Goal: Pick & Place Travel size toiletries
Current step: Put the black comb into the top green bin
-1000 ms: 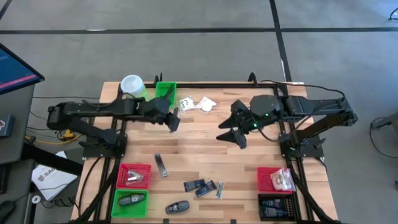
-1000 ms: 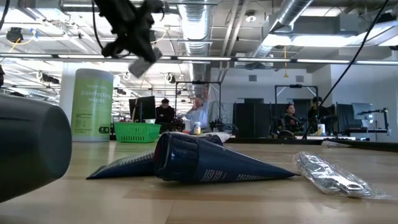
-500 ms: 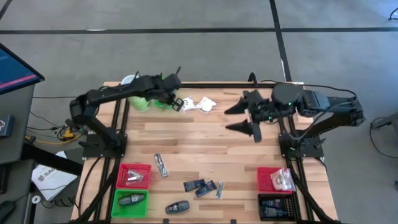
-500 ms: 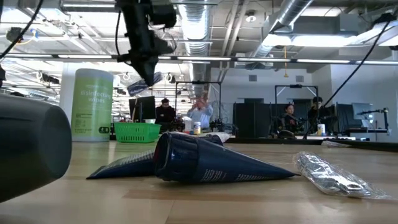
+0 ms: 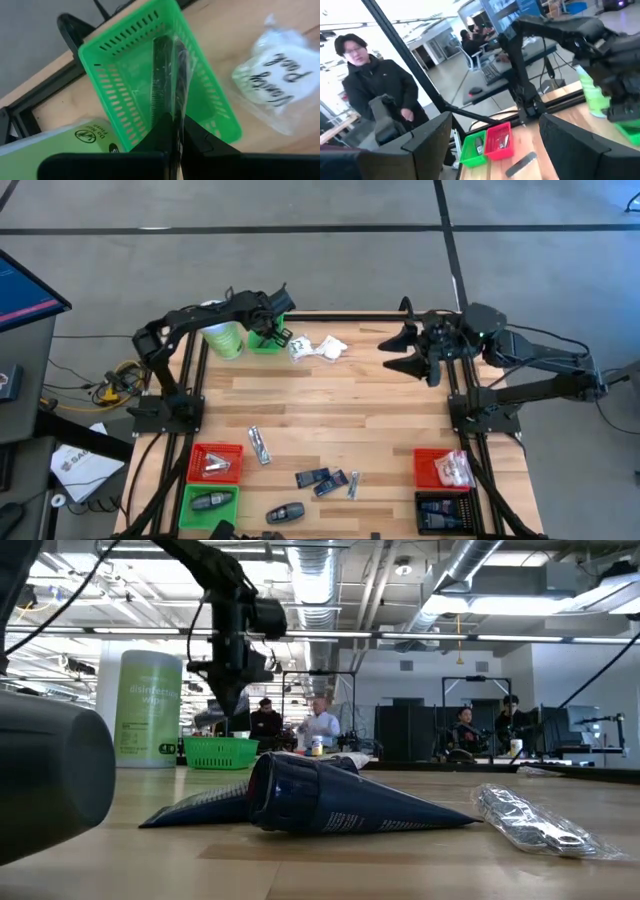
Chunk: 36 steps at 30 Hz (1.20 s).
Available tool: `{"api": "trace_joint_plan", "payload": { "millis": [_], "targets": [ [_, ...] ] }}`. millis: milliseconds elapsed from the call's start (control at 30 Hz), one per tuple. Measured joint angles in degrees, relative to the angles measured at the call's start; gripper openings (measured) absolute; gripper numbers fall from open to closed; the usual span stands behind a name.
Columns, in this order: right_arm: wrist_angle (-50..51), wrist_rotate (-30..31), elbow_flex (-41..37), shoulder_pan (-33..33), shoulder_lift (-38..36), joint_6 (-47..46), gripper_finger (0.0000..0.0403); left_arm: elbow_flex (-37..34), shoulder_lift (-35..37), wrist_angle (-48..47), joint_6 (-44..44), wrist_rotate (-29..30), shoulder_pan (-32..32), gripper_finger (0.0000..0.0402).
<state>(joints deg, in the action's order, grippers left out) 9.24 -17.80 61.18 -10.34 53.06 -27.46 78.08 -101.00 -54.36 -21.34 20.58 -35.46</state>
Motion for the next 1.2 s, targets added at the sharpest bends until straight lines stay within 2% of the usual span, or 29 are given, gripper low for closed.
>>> {"api": "trace_joint_plan", "payload": {
  "millis": [267,400,533,967,1200],
  "targets": [
    [-0.01,-10.92,1.67,-8.75,0.63,-1.06,0.0291,-0.04,-3.13,1.84,-0.36,1.1,-0.57,0.0002],
    [-2.43,-11.27,1.76,-11.86,0.63,-1.33,0.0291,-0.04,-3.05,5.31,-0.07,3.24,-0.69,0.0002],
    [-6.19,-12.34,1.87,-13.89,1.32,-3.92,0.0291,-0.04,-2.82,5.88,0.06,3.01,-1.85,0.0002],
    [-10.03,-14.8,1.81,-15.95,4.06,-7.1,0.0291,-0.04,-2.98,7.06,3.52,2.99,-4.79,0.0003],
    [-11.77,-15.43,1.85,-16.59,4.46,-7.28,0.0291,-0.04,-2.98,10.37,12.01,3.23,-4.7,0.0003]
  ]
}}
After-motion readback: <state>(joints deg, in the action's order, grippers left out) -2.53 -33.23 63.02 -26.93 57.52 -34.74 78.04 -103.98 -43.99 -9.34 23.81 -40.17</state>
